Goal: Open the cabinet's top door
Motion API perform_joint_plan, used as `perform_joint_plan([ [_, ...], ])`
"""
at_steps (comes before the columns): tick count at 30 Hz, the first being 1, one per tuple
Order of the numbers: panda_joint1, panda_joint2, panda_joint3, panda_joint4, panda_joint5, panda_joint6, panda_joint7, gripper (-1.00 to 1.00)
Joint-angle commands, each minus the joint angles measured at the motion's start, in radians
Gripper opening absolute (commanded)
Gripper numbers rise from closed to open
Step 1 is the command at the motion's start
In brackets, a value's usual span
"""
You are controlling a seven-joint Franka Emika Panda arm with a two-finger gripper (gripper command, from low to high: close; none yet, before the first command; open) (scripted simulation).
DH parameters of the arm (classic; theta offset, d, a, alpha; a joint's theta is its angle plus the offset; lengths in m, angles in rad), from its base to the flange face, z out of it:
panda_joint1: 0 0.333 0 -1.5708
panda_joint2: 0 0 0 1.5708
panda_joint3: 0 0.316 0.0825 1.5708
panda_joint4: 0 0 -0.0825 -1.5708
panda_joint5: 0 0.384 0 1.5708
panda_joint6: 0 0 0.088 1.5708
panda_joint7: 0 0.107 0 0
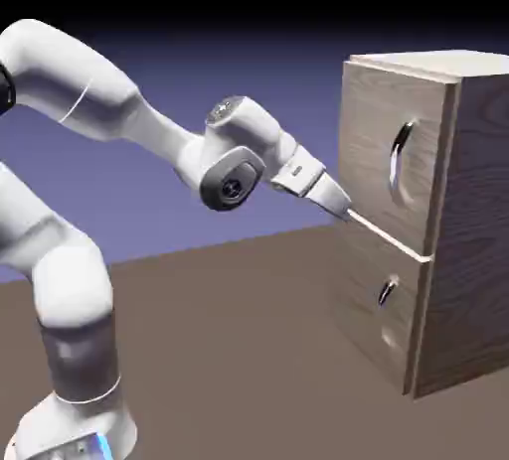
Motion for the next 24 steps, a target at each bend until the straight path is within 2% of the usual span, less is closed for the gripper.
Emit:
perform_joint_plan([
  [1,0.015,-0.008,-0.017,0.005,-0.044,-0.004,-0.018,1.00],
  [24,0.358,-0.199,-0.412,0.111,-1.044,-0.098,-0.431,1.00],
])
